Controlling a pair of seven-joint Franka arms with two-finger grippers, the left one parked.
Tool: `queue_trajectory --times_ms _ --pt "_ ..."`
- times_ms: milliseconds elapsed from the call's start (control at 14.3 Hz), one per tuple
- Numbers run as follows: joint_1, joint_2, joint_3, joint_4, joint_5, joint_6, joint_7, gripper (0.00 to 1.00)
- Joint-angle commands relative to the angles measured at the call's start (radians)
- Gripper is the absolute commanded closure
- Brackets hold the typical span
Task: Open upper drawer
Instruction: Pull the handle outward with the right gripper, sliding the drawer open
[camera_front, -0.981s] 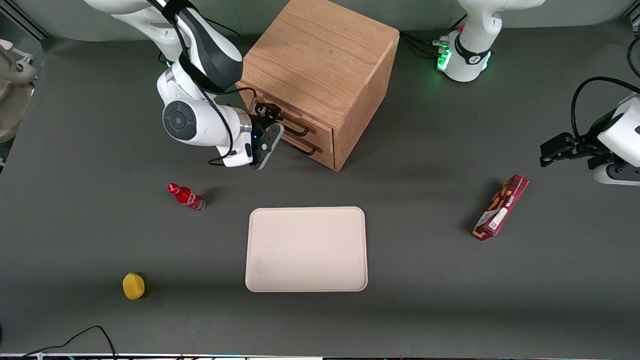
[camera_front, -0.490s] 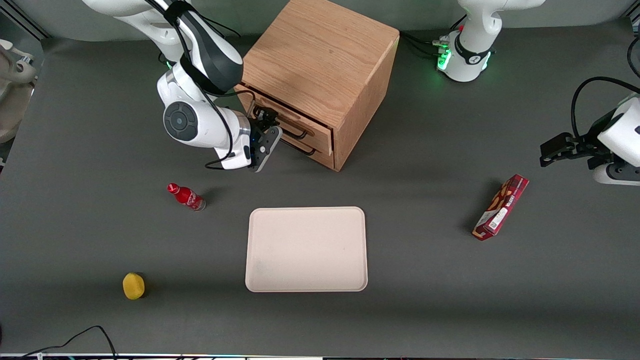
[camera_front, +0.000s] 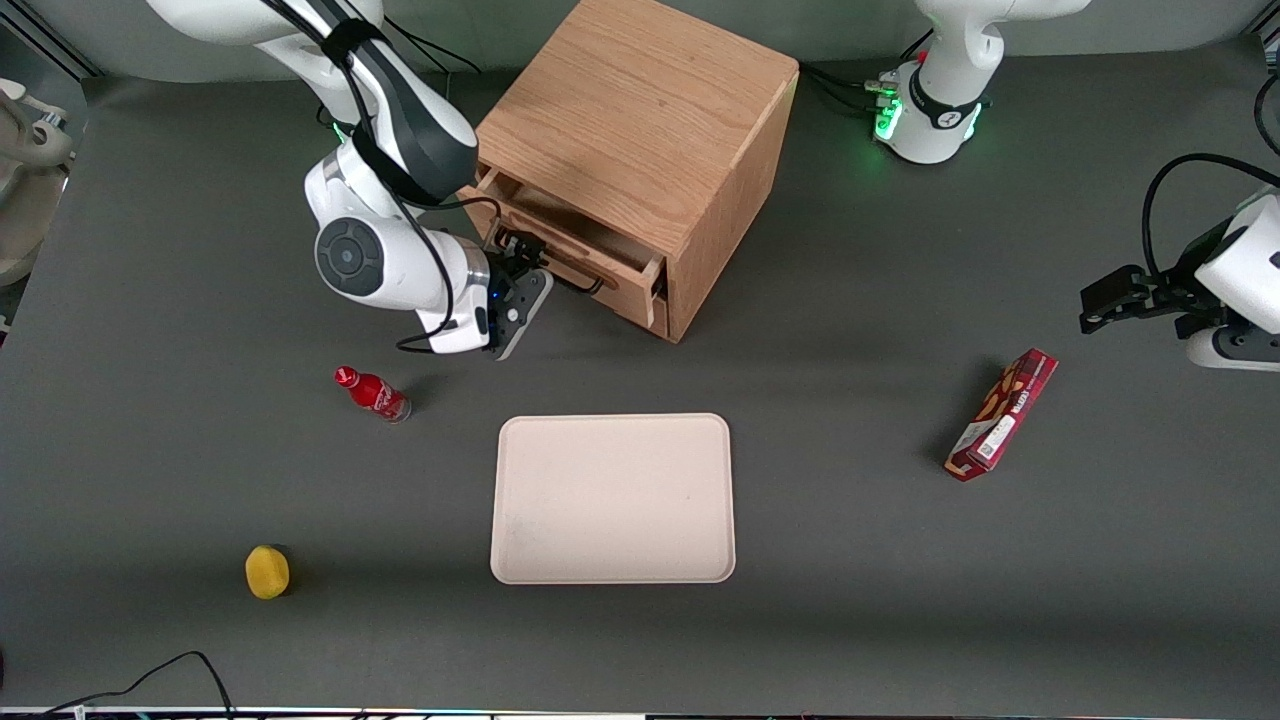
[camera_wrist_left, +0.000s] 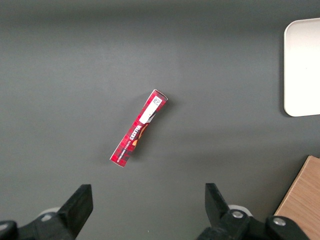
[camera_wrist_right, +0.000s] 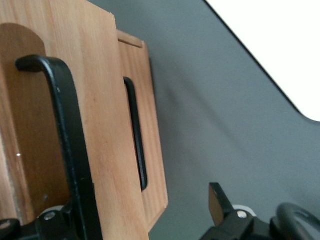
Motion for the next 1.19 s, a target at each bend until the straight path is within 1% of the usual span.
queue_trajectory --times_ms 0,140,210,350,490,631,701,841,981,1121 --pt "-0.001 0.047 -0.004 0.057 -0.03 -0.008 0.008 0.0" --pt "-0.001 0.059 -0.027 0.078 -0.042 -0.022 0.006 0.0" --pt "-0.001 0.068 -0.028 0.097 -0.056 -0.036 0.006 0.0" --pt "-0.001 0.087 -0.03 0.133 -0.06 -0.067 0.006 0.0" --pt "-0.001 0.098 -0.05 0.158 -0.08 -0.091 0.005 0.0" --pt "-0.001 0.108 -0.061 0.187 -0.085 -0.122 0.003 0.0" --pt "-0.001 0.108 -0.062 0.187 -0.097 -0.122 -0.007 0.0" --pt "-0.001 0.114 -0.065 0.192 -0.1 -0.123 -0.017 0.0" --pt "-0.001 0.116 -0.07 0.195 -0.14 -0.125 -0.02 0.0" --pt "-0.003 0.127 -0.071 0.206 -0.151 -0.127 -0.02 0.0"
